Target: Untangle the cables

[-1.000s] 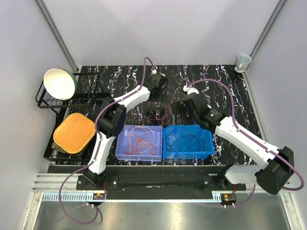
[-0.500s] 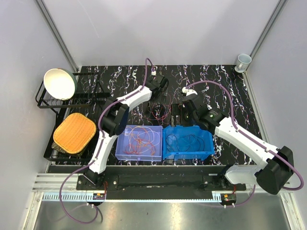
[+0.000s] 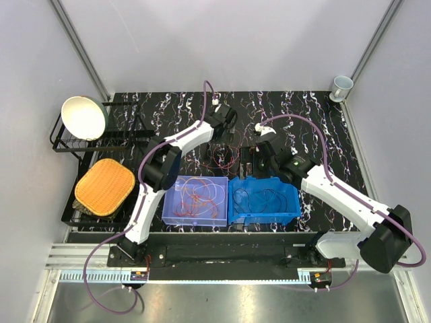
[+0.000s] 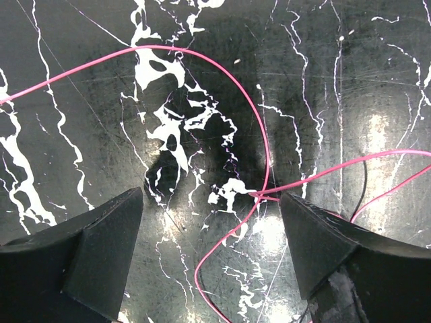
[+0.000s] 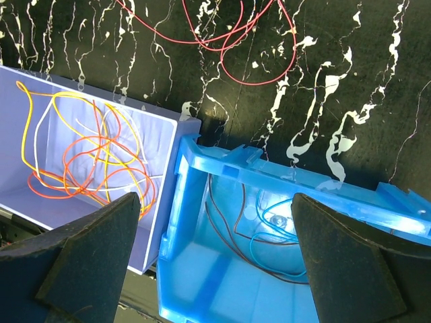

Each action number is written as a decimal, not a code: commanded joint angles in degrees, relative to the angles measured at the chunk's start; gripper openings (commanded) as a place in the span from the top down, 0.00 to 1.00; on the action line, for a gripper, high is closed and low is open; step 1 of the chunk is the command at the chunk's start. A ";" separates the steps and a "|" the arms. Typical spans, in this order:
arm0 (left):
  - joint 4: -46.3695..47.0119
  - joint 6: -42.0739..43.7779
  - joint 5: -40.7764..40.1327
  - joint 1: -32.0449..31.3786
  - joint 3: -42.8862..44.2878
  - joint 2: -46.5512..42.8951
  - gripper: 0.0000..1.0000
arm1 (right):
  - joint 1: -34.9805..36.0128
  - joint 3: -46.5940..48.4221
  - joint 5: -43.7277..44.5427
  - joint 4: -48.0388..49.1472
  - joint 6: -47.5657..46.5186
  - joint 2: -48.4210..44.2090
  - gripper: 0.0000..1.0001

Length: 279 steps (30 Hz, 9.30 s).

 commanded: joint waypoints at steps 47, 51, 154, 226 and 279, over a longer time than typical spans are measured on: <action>2.47 -10.59 -2.54 -1.01 -17.48 -12.59 0.31 | -0.37 -1.03 -4.71 3.65 2.57 -0.90 0.02; 2.38 -11.21 -2.36 -1.09 -19.86 -13.73 0.39 | -0.46 -1.03 -6.29 3.65 3.18 -0.90 0.02; -15.82 21.76 46.50 -3.29 -3.51 -54.43 1.00 | -0.37 35.01 -20.01 0.49 -28.37 0.50 0.90; -6.85 1.36 5.28 -3.38 -62.31 -99.60 0.01 | -0.46 18.06 2.32 -14.28 -7.72 -24.28 1.00; -6.85 1.19 4.58 -3.29 -62.57 -100.22 0.01 | -0.46 -7.79 9.70 -10.33 4.68 -12.69 1.00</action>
